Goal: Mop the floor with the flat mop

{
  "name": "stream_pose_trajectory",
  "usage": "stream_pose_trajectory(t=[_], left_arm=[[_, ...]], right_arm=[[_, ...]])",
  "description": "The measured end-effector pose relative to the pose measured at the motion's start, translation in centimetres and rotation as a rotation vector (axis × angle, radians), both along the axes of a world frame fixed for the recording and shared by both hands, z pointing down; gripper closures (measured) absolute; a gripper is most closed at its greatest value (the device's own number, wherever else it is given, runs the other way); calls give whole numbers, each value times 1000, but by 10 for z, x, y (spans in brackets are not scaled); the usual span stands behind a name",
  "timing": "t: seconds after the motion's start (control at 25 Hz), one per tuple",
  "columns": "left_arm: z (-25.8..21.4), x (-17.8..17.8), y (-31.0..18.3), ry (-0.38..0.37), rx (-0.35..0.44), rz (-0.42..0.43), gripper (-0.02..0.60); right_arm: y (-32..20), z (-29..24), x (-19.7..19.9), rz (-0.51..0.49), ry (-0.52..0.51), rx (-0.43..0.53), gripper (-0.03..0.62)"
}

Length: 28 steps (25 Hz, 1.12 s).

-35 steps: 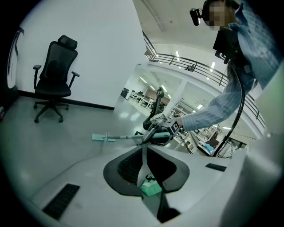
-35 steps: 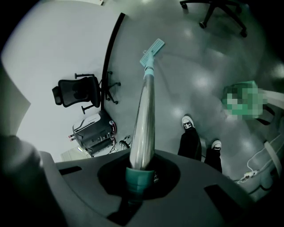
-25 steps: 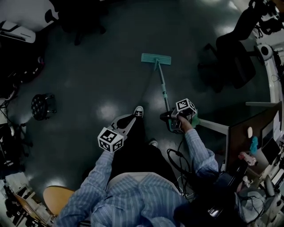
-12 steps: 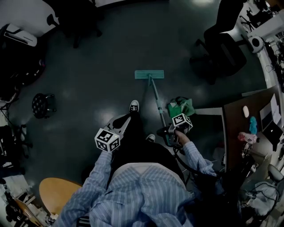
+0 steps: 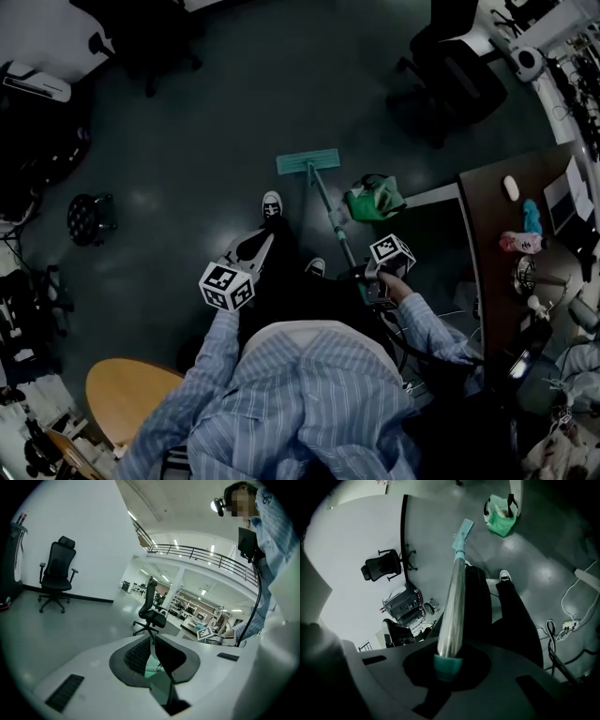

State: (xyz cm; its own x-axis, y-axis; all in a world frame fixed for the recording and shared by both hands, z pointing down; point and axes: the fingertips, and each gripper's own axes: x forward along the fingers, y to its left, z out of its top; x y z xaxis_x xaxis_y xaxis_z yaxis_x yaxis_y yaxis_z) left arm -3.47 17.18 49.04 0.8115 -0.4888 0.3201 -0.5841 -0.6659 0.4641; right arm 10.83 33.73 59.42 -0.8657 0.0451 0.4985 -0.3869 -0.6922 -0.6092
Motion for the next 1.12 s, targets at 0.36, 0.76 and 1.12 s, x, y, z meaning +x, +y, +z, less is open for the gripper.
stream_pose_trajectory(t=[0.36,0.76,1.12], left_arm=[[-16,15,12,13,56,44,551],[-35,13,26,28,108,54,551],[-37,24,44,18,130,86,551]], right_arm=[[49,-22,3,-18,-10,-16,583],[44,-26,-20,7,-50,7,582],[42,-23,-25,24,-74,23,582]])
